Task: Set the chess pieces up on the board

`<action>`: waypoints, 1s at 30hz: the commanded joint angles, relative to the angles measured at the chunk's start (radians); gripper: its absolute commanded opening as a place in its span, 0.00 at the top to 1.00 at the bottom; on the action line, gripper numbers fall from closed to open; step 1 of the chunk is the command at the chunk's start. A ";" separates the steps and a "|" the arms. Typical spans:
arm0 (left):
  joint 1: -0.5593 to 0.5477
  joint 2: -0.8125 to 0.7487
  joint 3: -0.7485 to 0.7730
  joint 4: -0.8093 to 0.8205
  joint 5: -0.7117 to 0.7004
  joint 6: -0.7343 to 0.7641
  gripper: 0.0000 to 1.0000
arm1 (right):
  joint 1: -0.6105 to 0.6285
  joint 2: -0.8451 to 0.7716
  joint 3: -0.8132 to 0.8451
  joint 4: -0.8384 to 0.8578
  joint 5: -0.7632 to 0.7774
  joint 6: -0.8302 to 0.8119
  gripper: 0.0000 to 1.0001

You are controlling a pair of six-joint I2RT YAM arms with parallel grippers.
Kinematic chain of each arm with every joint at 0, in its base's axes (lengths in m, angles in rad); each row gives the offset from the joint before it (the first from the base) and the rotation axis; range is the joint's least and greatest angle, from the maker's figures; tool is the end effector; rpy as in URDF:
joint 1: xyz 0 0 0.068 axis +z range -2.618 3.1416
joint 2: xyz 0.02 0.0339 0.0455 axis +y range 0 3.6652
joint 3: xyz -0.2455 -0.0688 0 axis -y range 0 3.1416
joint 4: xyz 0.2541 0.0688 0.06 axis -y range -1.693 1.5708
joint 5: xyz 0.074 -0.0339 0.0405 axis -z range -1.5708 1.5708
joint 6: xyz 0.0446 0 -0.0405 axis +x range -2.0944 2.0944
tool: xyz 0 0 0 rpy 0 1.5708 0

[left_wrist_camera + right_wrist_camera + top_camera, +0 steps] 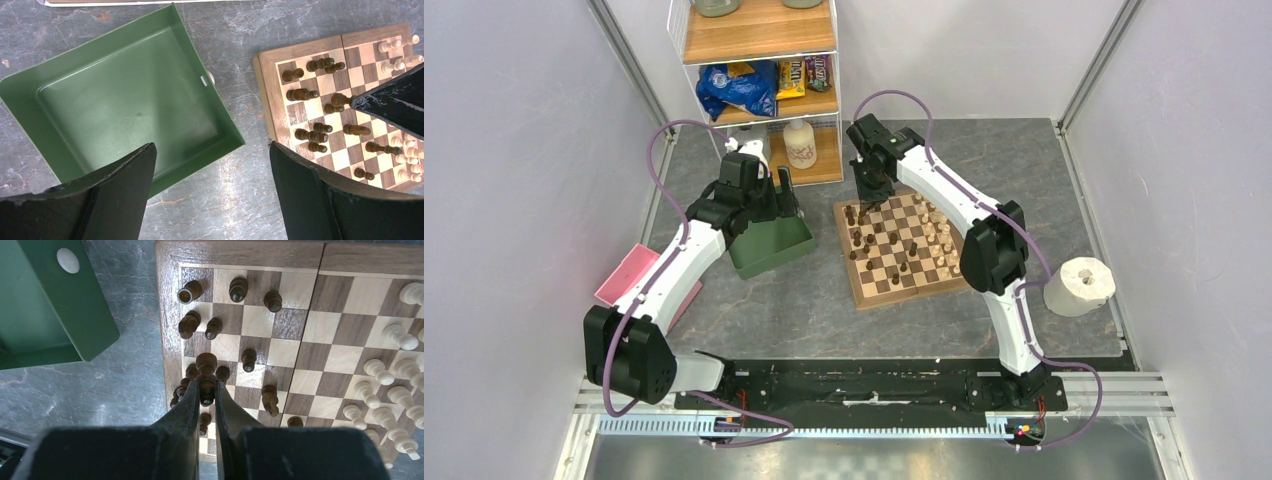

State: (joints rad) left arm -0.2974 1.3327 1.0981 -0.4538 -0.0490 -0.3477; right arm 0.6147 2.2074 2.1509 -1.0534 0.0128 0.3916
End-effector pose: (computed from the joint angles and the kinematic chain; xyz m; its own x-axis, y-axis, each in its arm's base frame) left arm 0.3016 -0.0901 0.2761 -0.6585 -0.1541 -0.7367 0.0342 0.9717 -0.2339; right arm 0.3890 0.2739 0.2502 -0.8946 -0.1644 -0.4155 -0.2494 0.9552 0.1592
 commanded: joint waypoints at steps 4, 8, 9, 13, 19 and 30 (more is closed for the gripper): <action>0.005 0.000 0.000 0.036 0.018 -0.023 0.09 | 0.034 0.036 0.075 -0.018 -0.010 -0.015 0.88; 0.005 0.000 -0.003 0.037 0.017 -0.023 0.09 | 0.043 0.060 0.087 -0.025 -0.010 -0.020 0.88; 0.006 0.001 -0.003 0.037 0.017 -0.023 0.09 | 0.044 0.067 0.090 -0.027 -0.010 -0.022 0.88; 0.005 -0.002 -0.003 0.036 0.015 -0.021 0.09 | 0.048 0.088 0.109 -0.036 -0.010 -0.026 0.88; 0.005 -0.003 -0.004 0.035 0.014 -0.021 0.09 | 0.054 0.111 0.119 -0.040 -0.010 -0.027 0.88; 0.006 -0.006 -0.006 0.035 0.014 -0.025 0.09 | 0.062 0.152 0.141 -0.054 -0.006 -0.030 0.87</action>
State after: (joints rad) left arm -0.2974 1.3327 1.0977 -0.4541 -0.0433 -0.3492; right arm 0.6701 2.3436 2.2414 -1.0863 0.0116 0.3759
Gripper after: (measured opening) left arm 0.907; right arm 0.154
